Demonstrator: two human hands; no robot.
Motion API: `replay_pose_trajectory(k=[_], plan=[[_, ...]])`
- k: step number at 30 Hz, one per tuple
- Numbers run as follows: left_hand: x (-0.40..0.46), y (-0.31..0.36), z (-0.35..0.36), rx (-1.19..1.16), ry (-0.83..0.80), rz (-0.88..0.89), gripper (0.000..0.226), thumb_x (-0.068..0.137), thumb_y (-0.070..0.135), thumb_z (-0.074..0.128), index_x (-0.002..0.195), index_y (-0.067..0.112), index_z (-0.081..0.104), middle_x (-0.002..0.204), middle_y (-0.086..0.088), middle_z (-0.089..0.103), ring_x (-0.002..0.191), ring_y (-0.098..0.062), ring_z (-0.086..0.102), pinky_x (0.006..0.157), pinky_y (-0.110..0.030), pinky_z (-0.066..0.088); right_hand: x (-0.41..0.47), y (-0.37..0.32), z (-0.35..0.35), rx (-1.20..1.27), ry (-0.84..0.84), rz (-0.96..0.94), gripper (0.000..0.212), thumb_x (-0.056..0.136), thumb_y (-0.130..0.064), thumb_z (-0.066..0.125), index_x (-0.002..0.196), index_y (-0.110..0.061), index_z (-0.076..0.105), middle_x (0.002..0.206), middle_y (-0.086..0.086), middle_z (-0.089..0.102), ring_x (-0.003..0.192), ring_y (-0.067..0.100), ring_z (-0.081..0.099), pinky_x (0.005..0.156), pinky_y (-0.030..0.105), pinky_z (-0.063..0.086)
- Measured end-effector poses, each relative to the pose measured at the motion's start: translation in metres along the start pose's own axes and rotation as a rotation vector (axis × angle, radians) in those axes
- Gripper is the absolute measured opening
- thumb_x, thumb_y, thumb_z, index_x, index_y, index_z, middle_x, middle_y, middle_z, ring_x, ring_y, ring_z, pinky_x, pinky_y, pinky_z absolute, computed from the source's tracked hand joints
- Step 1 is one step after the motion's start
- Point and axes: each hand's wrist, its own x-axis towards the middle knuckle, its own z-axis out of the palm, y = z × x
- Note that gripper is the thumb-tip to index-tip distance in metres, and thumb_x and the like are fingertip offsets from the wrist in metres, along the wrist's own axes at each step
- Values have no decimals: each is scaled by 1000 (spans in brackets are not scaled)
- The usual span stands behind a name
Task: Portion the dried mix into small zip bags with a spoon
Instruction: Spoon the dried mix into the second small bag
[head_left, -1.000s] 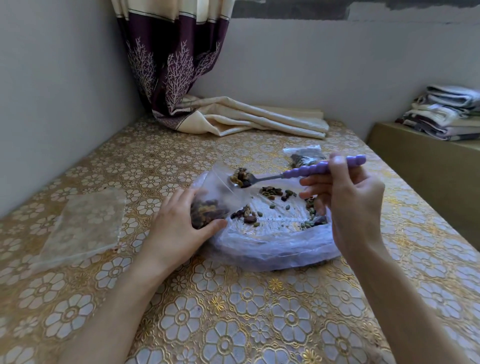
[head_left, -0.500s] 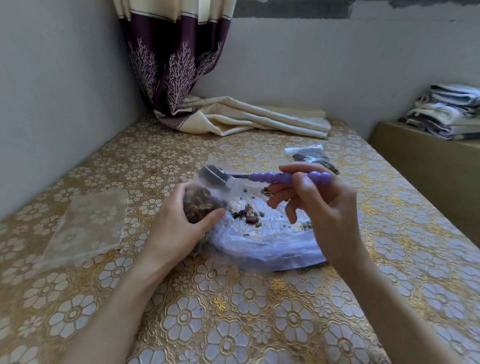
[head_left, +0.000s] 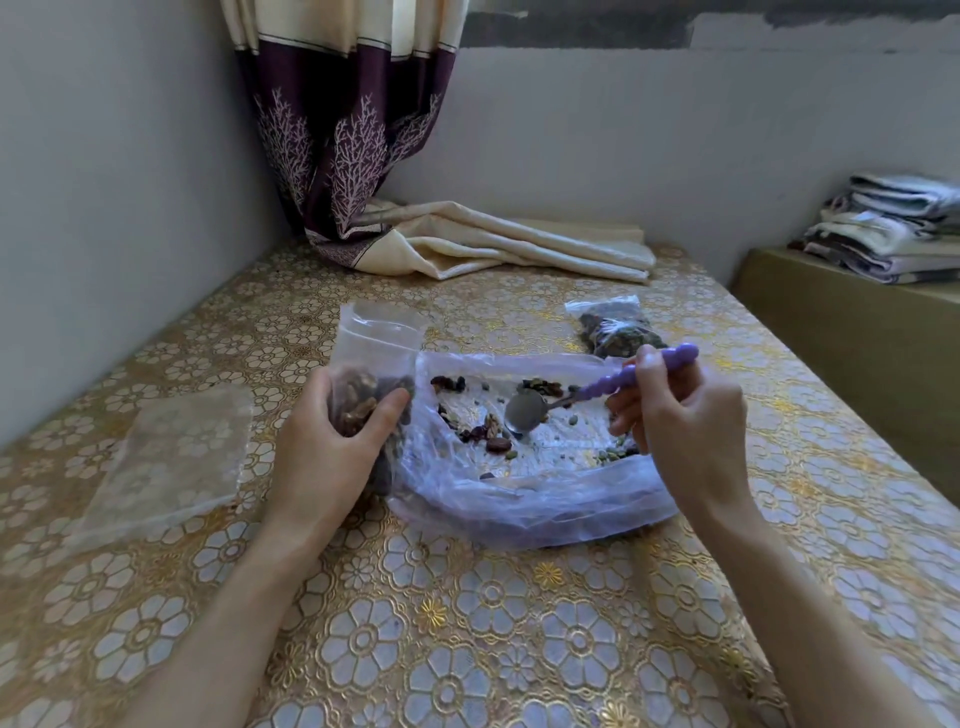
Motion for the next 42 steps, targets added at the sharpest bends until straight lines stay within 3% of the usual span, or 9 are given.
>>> replay_pose_trajectory(k=[5,12,15,22,26,28,31,35,42], plan=[[1,-5,1,33,18,11,27,76,41,68,96,30,55,84,15,62,74,13,56,55,-1,39,-1,0,3,-8,-86,40,38,97,-26,46,71,-5,65,59,-5,69,42,13,58,44,12,37],[0,-1,1,14,5,-1,32,70,50,65,95,34,53,87,18,60,75,16,55,56,-1,40,-5,-8,11,35,-119,62,42,97,-21,46,60,-11,64,54,-5,67,41,12,58,43,9,37],[0,-1,1,20,4,-6,36,70,50,64,98,31,54,88,17,60,77,15,56,56,-2,40,-8,-12,15,42,-160,83,50,97,-19,45,51,-16,65,56,-3,69,42,13,58,43,11,38],[0,0,1,53,-2,4,32,73,47,66,98,32,54,87,20,59,76,18,54,56,-2,39,-16,-20,33,110,-251,133,46,94,-21,54,52,-25,71,59,-1,70,48,15,63,40,20,43],[0,1,2,55,-7,6,30,74,45,67,97,32,54,87,20,59,74,18,54,55,-1,39,-17,-22,38,173,-356,230,36,94,-18,54,65,-15,75,68,9,71,53,17,66,45,19,46],[0,2,1,56,-12,6,31,73,46,67,98,32,54,87,20,59,75,17,55,56,-4,40,-15,-22,37,216,-385,312,40,95,-17,52,62,-14,75,68,8,72,57,15,67,46,17,46],[0,3,1,72,-34,0,32,74,45,67,99,31,54,87,19,60,75,15,56,59,-11,43,-12,-24,32,264,-372,388,51,97,-16,49,53,-22,74,66,4,72,58,12,68,47,16,47],[0,4,2,110,-81,3,39,74,40,70,106,26,52,91,19,59,74,12,57,55,-6,42,-9,-25,25,294,-320,440,55,98,-16,47,49,-22,73,65,4,72,55,11,66,47,15,48],[-2,4,5,283,-164,21,50,72,42,72,112,28,46,103,8,54,93,-11,52,66,-15,36,-1,-24,12,391,-138,468,33,96,-12,49,68,-5,66,65,11,71,51,13,64,43,15,47]])
